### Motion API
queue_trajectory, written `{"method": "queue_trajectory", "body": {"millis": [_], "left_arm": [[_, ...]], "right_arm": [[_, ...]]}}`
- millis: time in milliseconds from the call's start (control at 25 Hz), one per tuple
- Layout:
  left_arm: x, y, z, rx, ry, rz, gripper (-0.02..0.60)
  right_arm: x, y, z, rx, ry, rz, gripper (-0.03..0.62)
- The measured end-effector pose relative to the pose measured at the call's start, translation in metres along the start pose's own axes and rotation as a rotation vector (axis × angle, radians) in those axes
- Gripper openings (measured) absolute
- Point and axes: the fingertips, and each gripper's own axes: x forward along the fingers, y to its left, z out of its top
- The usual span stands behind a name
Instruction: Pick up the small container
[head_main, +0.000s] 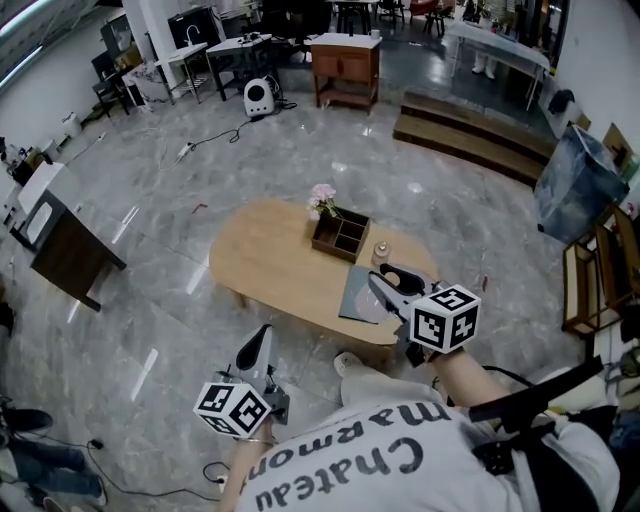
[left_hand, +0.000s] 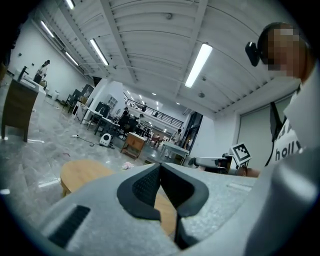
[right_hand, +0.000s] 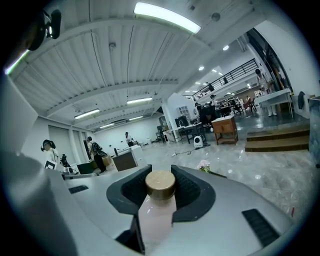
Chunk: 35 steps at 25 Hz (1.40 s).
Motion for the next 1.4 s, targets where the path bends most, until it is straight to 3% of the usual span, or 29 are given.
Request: {"method": "queue_trajectory", "body": {"millis": [680, 1400], "left_arm": [[-0.014, -0.027, -0.040, -0.040, 0.044, -0.018, 0.014], [-0.021, -0.027, -0.026, -0.026, 0.012, -0.011, 0.014]], "right_arm": [[-0.040, -0.005, -0.032, -0.011, 0.016, -0.048, 0.121], [-0.044, 0.001, -0.016, -0.045, -0.015, -0.065, 0.121]]}}
